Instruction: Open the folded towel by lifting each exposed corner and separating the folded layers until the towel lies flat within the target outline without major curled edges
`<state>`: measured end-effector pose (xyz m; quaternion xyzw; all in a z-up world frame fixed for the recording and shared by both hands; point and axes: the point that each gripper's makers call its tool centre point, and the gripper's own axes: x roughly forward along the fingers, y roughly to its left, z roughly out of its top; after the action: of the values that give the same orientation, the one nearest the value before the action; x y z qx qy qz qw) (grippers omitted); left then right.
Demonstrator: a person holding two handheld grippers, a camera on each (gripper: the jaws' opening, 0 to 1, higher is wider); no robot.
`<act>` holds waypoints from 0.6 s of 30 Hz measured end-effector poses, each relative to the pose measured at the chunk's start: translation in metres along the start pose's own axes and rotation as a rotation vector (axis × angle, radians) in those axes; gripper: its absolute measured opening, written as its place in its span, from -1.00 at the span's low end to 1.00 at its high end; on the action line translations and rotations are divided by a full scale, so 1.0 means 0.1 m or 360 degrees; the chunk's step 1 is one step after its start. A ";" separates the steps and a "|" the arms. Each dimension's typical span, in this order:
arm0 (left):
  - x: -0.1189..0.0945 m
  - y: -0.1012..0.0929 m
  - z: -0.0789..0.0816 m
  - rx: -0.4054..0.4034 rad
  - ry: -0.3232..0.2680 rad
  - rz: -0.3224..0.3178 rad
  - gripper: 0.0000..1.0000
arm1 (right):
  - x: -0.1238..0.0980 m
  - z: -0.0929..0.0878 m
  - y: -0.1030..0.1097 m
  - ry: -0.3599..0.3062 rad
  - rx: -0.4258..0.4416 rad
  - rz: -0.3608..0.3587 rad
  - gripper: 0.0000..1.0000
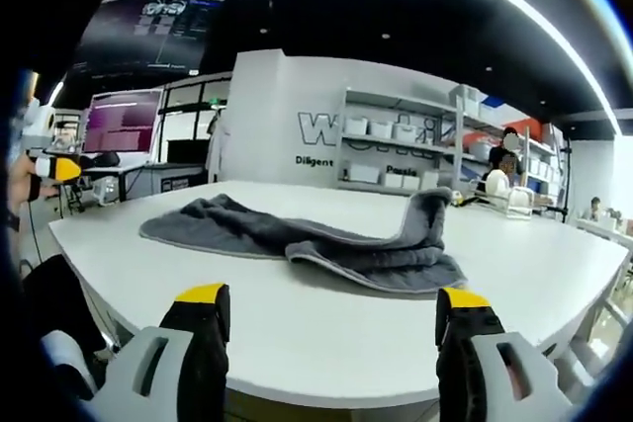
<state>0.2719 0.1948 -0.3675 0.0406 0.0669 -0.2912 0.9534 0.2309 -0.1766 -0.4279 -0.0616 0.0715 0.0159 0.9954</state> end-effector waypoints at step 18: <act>-0.42 0.07 -0.09 0.0028 0.0044 0.0128 0.68 | 0.57 0.10 0.42 0.0219 -0.0677 0.0416 0.40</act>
<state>0.2406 0.2244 -0.3698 0.0555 0.0758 -0.2526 0.9630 0.2874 -0.1327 -0.4311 -0.2608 0.1413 0.1550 0.9423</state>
